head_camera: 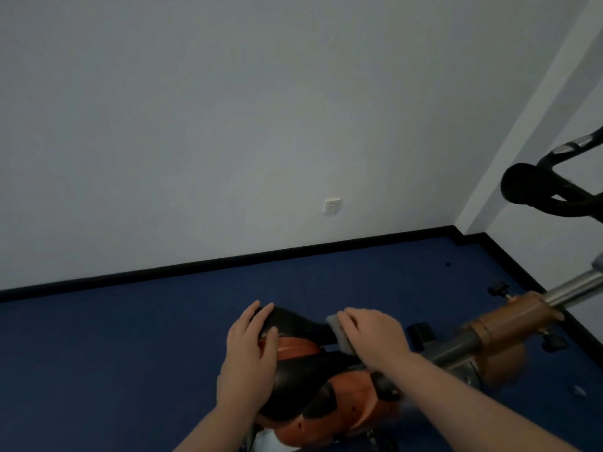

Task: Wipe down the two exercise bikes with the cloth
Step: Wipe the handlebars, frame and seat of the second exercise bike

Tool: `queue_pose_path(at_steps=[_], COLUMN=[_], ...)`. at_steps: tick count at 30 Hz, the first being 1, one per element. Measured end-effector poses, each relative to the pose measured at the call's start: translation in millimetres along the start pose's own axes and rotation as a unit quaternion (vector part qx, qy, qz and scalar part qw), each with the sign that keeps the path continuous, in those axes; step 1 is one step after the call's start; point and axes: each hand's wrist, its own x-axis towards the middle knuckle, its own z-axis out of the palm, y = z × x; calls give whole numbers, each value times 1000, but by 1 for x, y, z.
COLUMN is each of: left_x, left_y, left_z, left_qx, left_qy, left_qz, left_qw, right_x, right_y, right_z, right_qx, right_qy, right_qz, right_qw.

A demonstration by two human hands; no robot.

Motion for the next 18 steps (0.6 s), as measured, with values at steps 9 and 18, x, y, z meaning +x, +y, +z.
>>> queue_pose_path(at_steps=[9, 18], left_x=[-17, -59], left_y=[-3, -17], left_z=[5, 7], left_qx=[-17, -12], left_qy=[50, 12], left_qz=[-58, -101], left_qw=[997, 995], right_x=[-24, 26], right_y=[-54, -69], right_z=[32, 21], right_qx=[-44, -23], right_qy=[51, -72], right_qz=[-133, -17], right_qw=[989, 997])
